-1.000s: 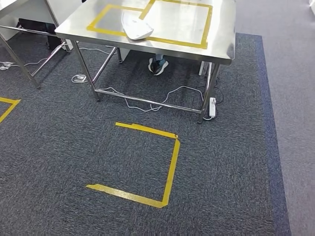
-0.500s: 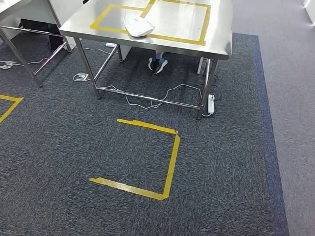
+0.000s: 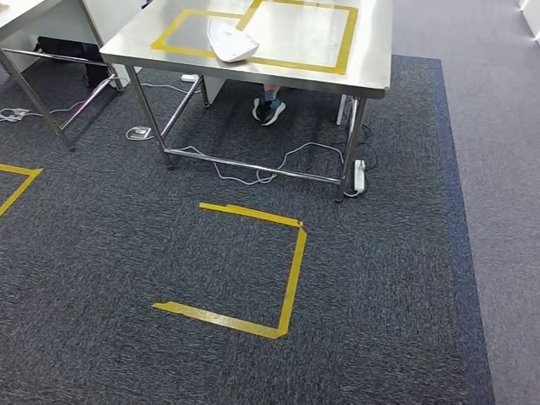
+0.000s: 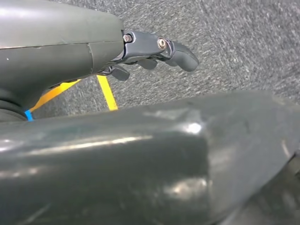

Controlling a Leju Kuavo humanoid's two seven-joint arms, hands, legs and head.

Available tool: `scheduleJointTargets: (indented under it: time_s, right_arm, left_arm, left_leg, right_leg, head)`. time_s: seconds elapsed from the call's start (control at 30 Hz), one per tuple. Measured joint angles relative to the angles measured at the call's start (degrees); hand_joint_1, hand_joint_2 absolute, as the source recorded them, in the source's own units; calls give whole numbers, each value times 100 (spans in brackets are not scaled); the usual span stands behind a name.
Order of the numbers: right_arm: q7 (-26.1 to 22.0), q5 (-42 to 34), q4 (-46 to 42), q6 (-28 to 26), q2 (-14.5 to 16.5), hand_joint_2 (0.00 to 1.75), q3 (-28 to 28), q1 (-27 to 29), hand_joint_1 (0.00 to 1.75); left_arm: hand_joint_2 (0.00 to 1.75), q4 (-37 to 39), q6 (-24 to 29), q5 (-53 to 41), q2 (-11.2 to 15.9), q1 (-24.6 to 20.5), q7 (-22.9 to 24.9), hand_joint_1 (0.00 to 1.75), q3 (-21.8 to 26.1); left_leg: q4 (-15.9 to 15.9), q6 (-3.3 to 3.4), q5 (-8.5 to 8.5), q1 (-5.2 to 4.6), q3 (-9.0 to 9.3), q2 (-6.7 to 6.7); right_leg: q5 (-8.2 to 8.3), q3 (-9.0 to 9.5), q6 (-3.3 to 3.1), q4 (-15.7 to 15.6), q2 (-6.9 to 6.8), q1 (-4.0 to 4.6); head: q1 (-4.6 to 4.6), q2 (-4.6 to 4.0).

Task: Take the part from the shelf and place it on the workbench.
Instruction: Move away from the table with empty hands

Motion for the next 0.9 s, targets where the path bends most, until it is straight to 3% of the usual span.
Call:
scheduleJointTargets:
  time_s: [0.07, 0.13, 0.2, 0.27, 0.3, 0.33, 0.37, 0.43, 0.5, 0.63, 0.9]
  right_arm:
    - [-22, -14, 4, 0, -4, 0, 2, -6, 0]
    - [-45, -28, 6, 0, -15, 0, 5, -8, 0]
    - [-62, -44, 9, 0, -24, 0, 10, -11, 0]
    - [-72, -55, 13, 0, -25, 0, 13, -19, 0]
    - [-75, -58, 13, 0, -25, 0, 17, -20, 0]
    - [-80, -62, 14, 0, -25, 0, 22, -19, 0]
    - [-82, -66, 14, 0, -25, 0, 27, -18, 0]
    - [-92, -73, 15, 0, -30, 0, 35, -27, 0]
    - [-120, -103, 16, 0, -37, 0, 47, -48, 0]
    - [-161, -171, 21, 0, -44, 0, 113, -55, 0]
    - [-429, -647, 74, 0, -81, 0, 336, -262, 0]
  left_arm:
    - [0, -26, 0, -30, 14, 15, 20, 0, 27]
    - [0, -48, -1, -50, 17, 39, 28, 0, 49]
    - [0, -64, -1, -64, 16, 48, 29, 0, 78]
    - [0, -74, -1, -68, 14, 54, 30, 0, 106]
    - [0, -79, -1, -67, 13, 58, 31, 0, 117]
    - [0, -82, -1, -63, 11, 61, 31, 0, 123]
    - [0, -84, -1, -58, 10, 63, 32, 0, 127]
    - [0, -91, -1, -48, 10, 66, 33, 0, 139]
    - [0, -98, -1, -43, 19, 66, 37, 0, 156]
    - [0, -107, -1, -46, 51, 95, 49, 0, 170]
    - [0, -170, -1, -152, 82, 170, 122, 0, 315]
  left_leg:
    - [-56, 60, 6, -12, -30, 4]
    - [-101, 134, 59, 6, -52, 16]
    - [-132, 191, 105, 28, -88, 30]
    - [-128, 203, 135, 29, -148, 33]
    - [-126, 197, 147, 30, -167, 34]
    - [-124, 191, 157, 32, -178, 35]
    - [-123, 182, 163, 36, -178, 34]
    - [-117, 151, 173, 34, -168, 31]
    - [-84, 111, 173, 12, -192, 27]
    - [-62, 181, 191, -1, -229, 21]
    - [-84, 54, 238, 50, -229, 9]
  right_leg:
    - [28, -46, 61, 17, -4, 1]
    - [-61, -120, 125, 111, 15, -10]
    - [-404, -371, 194, 625, 43, -33]
    - [-767, -721, 249, 1417, 48, -64]
    - [-821, -815, 266, 1656, 48, -79]
    - [-754, -798, 276, 1665, 47, -93]
    - [-583, -659, 281, 1423, 47, -106]
    - [-201, -215, 277, 589, 47, -120]
    - [-69, 43, 249, 24, 49, -119]
    - [-81, 54, 212, -79, 47, -102]
    - [-84, 29, 128, -42, 30, -47]
  head:
    - [3, 0]
    - [9, 0]
    - [43, 0]
    - [71, 0]
    - [73, 0]
    - [74, 0]
    - [74, 0]
    - [78, 0]
    - [75, 0]
    - [66, 0]
    - [68, 0]
